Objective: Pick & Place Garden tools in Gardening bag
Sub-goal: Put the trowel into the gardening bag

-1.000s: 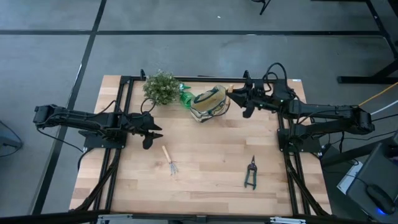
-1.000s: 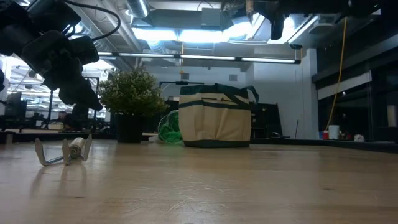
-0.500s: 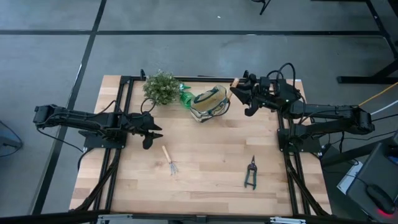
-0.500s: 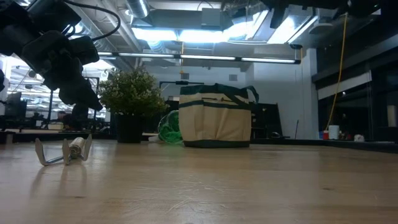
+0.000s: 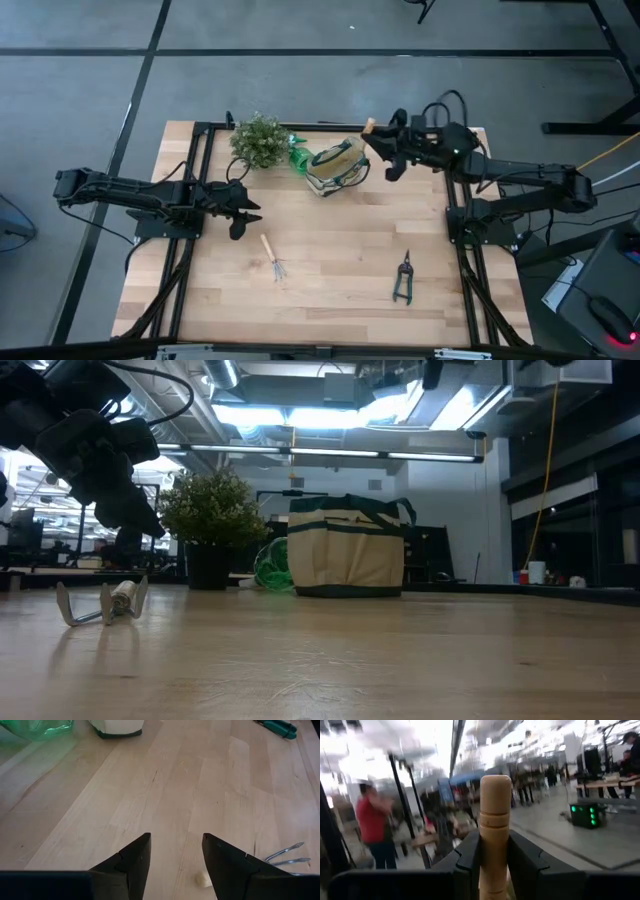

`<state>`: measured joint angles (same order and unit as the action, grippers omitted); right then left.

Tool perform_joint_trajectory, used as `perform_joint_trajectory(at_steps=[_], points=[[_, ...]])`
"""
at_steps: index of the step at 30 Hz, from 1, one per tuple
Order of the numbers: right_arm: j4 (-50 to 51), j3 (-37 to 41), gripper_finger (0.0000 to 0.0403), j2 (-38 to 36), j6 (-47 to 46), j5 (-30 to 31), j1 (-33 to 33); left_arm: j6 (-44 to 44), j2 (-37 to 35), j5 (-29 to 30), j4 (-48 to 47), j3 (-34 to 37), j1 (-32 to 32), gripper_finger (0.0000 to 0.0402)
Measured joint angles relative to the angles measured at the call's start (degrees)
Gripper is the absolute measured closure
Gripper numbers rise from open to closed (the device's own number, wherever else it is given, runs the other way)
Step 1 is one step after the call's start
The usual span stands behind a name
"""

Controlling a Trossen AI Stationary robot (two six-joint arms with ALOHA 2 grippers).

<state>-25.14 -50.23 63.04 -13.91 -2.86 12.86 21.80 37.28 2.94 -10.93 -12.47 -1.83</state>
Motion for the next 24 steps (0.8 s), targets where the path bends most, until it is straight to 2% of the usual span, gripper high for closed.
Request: perform_joint_trajectory(at_steps=[3, 7, 16, 24], points=[[6.07, -4.55, 0.0323, 2.36, 3.3, -1.65, -0.02, 0.0, 0.0, 0.01, 0.0, 0.0, 0.0, 0.0226], [8.42, -8.63, 0.0323, 5.72, 4.32, -1.91, -0.03, 0.0, 0.0, 0.01, 0.01, -0.01, -0.01, 0.0228], [7.82, -11.87, 0.0323, 10.71, 7.03, -2.0, 0.0, 0.0, 0.0, 0.0, 0.0, 0.0, -0.02, 0.0228], [8.15, -12.25, 0.0323, 13.54, 16.56, -2.04, -0.02, 0.0, 0.0, 0.0, 0.0, -0.02, -0.02, 0.0226]])
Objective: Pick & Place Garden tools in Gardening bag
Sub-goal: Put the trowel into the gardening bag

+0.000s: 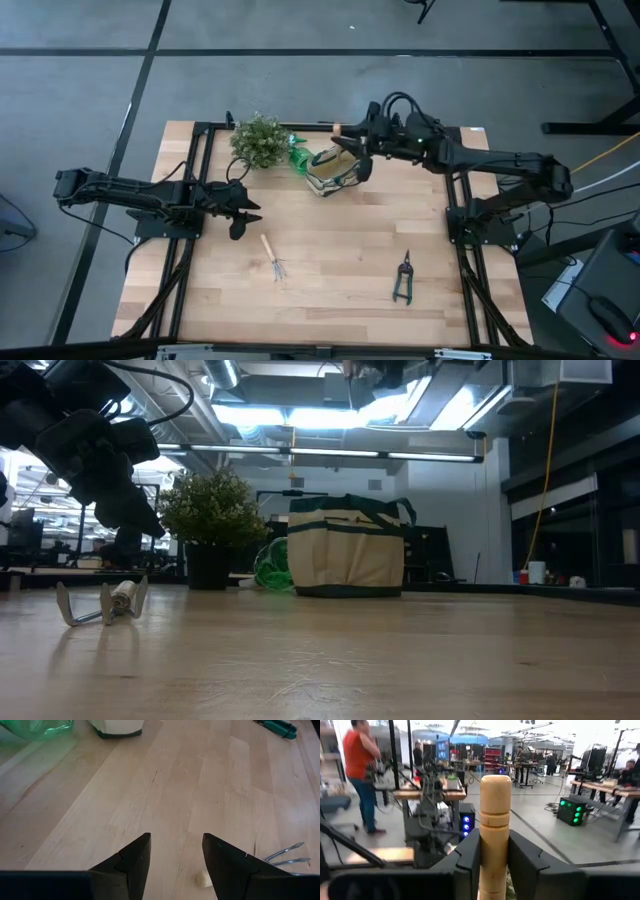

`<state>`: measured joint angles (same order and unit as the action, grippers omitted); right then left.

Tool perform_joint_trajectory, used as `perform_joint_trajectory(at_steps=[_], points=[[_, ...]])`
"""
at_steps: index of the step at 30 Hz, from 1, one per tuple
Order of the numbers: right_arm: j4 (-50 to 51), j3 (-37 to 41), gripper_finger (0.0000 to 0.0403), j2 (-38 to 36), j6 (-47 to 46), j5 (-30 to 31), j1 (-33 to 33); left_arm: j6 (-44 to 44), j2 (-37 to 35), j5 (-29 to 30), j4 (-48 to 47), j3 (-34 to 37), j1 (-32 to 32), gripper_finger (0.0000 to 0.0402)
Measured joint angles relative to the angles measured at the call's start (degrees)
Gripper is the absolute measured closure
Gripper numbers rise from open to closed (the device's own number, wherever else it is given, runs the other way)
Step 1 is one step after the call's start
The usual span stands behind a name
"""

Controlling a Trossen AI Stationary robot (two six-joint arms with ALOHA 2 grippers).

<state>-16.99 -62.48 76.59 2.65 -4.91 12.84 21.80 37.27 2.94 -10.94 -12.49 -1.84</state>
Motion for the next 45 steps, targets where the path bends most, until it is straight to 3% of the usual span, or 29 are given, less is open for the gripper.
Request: perform_joint_trajectory(at_steps=[25, 42, 45], points=[[8.04, 0.02, 0.0323, 10.77, 33.93, 0.24, -0.15, 0.0, 0.0, 0.0, 0.01, 0.0, 0.01, 0.0227], [9.93, 0.09, 0.0323, 16.71, 35.26, 0.42, -0.09, 0.0, 0.0, 0.01, 0.0, 0.01, 0.0, 0.0228], [10.91, 0.09, 0.0323, 17.21, 35.28, 4.6, -0.1, 0.0, 0.0, 0.01, 0.0, 0.01, 0.0, 0.0226]])
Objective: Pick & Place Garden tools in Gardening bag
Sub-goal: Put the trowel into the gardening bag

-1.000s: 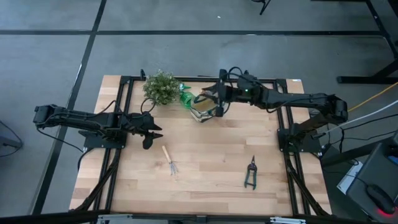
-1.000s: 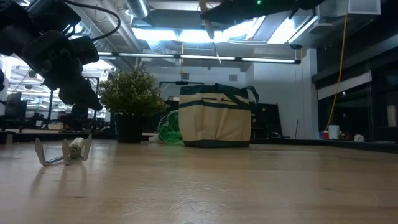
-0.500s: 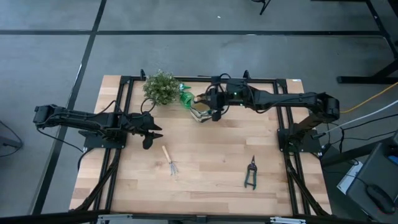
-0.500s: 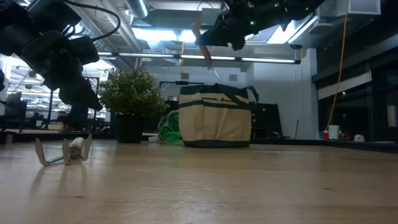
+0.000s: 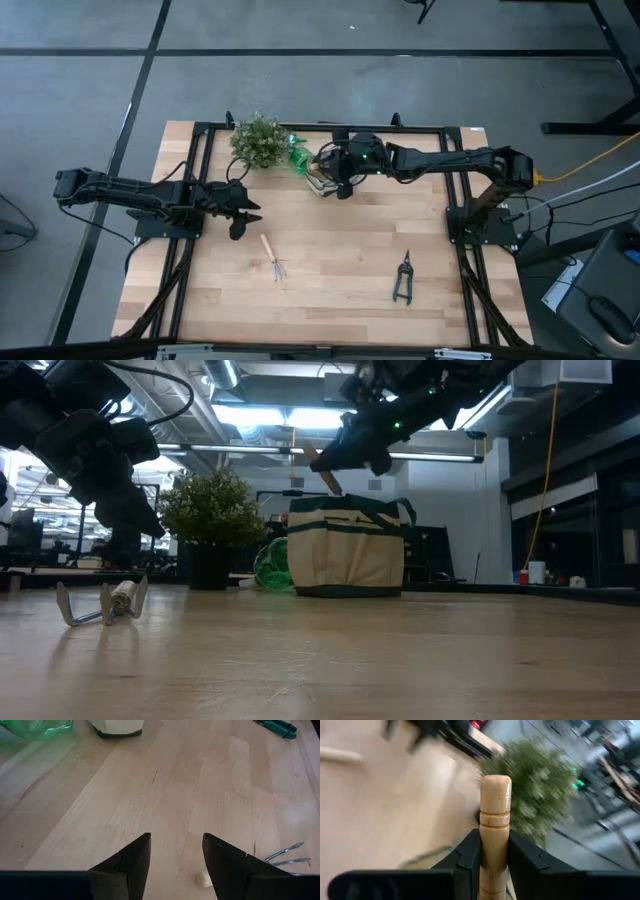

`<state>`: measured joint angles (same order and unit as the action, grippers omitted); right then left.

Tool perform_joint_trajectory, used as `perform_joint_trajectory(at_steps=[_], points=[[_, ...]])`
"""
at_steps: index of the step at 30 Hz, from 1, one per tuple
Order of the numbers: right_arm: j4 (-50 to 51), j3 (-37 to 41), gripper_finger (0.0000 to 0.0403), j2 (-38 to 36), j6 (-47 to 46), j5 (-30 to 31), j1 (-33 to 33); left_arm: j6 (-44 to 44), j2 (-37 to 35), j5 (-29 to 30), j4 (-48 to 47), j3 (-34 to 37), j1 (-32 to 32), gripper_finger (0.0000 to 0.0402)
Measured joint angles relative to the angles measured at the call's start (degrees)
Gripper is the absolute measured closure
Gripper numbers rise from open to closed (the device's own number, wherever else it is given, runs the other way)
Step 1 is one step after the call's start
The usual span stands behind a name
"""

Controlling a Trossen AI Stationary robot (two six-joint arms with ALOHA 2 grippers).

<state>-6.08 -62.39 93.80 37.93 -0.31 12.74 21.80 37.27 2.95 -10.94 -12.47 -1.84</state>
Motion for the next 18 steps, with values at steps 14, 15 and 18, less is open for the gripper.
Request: perform_joint_trajectory(at_steps=[14, 15, 18], points=[[2.78, 0.0, 0.0323, -3.96, -4.09, 6.27, 0.75, 0.0, 0.0, -0.01, 0.01, -0.02, -0.01, 0.0228], [3.5, 0.0, 0.0323, -3.96, -4.09, 6.21, 0.64, 0.0, -0.01, 0.01, 0.0, -0.01, -0.01, 0.0228], [5.55, 0.0, 0.0323, -3.96, -4.07, 6.11, 0.21, 0.0, -0.01, -0.01, 0.01, -0.02, -0.01, 0.0227]])
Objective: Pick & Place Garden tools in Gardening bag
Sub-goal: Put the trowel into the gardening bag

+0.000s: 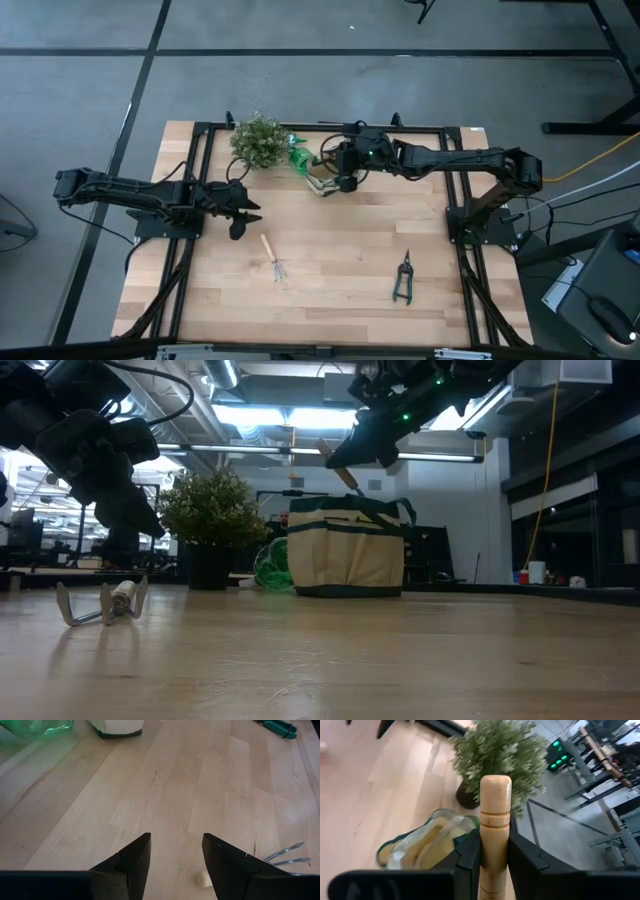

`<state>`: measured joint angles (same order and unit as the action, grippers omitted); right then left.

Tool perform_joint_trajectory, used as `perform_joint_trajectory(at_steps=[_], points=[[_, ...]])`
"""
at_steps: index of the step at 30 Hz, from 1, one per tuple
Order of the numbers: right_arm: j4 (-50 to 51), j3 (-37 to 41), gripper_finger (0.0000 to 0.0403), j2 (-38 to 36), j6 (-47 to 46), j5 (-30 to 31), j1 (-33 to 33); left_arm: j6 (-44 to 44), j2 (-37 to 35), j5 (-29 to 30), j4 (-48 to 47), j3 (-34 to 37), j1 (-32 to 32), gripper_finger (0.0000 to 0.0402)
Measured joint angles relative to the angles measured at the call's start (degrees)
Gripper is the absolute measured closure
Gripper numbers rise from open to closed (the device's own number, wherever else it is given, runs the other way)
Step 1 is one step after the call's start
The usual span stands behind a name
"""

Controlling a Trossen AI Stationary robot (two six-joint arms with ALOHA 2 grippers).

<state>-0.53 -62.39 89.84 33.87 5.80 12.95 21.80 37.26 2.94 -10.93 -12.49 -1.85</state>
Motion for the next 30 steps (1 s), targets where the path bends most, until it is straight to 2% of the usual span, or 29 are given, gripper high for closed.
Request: perform_joint_trajectory(at_steps=[11, 15, 30], points=[[0.34, 0.0, 0.0323, 0.02, 3.93, -0.09, 0.15, 0.0, 0.01, 0.01, 0.0, 0.0, 0.01, 0.0226], [0.34, 0.0, 0.0323, 0.2, 4.06, -1.93, 0.14, 0.0, 0.02, 0.0, 0.01, 0.0, 0.01, 0.0228], [0.37, 0.0, 0.0323, 5.02, 5.73, -1.96, 1.09, 0.0, 0.01, 0.0, 0.01, 0.0, 0.01, 0.0226]])
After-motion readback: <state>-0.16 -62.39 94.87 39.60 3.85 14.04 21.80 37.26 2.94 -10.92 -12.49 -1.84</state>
